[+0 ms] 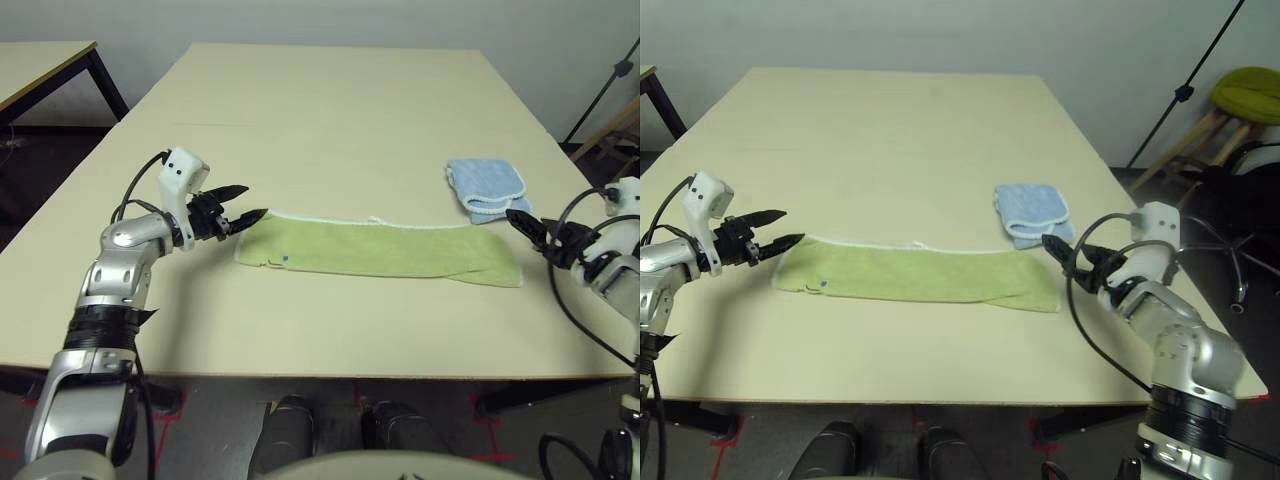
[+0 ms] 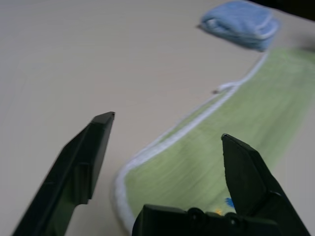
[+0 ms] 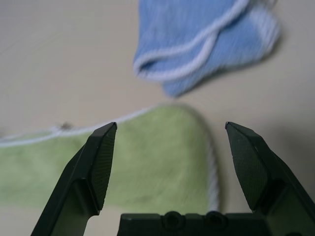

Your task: Fold the towel and set it aside.

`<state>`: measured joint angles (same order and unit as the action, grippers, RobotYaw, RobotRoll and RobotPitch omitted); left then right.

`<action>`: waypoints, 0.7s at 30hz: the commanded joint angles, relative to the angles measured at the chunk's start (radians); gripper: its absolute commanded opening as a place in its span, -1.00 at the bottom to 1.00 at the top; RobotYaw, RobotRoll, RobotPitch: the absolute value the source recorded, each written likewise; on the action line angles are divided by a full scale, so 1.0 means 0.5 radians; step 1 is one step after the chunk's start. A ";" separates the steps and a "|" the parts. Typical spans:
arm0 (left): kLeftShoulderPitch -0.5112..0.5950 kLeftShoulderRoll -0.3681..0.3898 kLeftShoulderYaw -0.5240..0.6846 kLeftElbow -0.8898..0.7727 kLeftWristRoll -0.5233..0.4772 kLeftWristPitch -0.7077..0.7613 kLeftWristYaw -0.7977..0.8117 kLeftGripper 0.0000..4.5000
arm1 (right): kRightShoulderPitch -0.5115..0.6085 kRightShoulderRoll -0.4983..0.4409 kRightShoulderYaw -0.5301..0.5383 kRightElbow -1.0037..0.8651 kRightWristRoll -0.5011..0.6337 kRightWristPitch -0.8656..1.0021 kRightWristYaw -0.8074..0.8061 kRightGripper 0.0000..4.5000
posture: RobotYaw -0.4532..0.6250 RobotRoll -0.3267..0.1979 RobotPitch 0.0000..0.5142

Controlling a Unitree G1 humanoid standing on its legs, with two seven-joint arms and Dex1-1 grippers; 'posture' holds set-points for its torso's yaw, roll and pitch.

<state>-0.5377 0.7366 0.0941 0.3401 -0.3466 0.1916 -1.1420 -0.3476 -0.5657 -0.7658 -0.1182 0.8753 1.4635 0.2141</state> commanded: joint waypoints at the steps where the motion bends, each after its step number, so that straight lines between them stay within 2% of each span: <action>1: -0.054 0.073 0.000 0.066 -0.094 0.105 -0.236 0.99 | 0.044 0.002 -0.183 -0.025 0.292 0.302 -0.092 1.00 | -0.12 0.25 -0.56; 4: -0.115 0.169 -0.035 0.102 -0.188 0.199 -0.579 0.99 | 0.209 0.063 -0.234 -0.039 0.620 0.302 -0.283 1.00 | -0.13 0.25 -0.57; 7: -0.127 0.195 -0.032 0.099 -0.215 0.198 -0.721 0.99 | 0.359 0.152 -0.219 -0.092 0.850 0.302 -0.496 1.00 | -0.13 0.25 -0.57; 12: -0.085 0.184 -0.035 0.073 -0.208 0.118 -0.838 0.99 | 0.440 0.438 -0.172 -0.155 1.067 0.206 -0.947 1.00 | -0.15 0.25 -0.60; 16: -0.088 0.162 -0.026 0.070 -0.213 0.132 -0.857 0.99 | 0.479 0.523 -0.018 -0.157 1.355 -0.076 -1.358 1.00 | -0.14 0.25 -0.62; 18: -0.082 0.158 -0.025 0.062 -0.217 0.141 -0.871 0.99 | 0.461 0.557 0.048 -0.136 1.407 -0.260 -1.564 1.00 | -0.14 0.25 -0.63; 21: -0.079 0.158 -0.008 0.076 -0.269 0.190 -0.925 0.99 | 0.456 0.556 0.179 -0.082 1.415 -0.428 -1.693 1.00 | -0.11 0.25 -0.65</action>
<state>-0.5867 0.8137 0.0894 0.3886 -0.4587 0.2740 -1.5845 -0.1320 -0.2891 -0.7136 -0.1893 1.5866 1.2978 -0.5777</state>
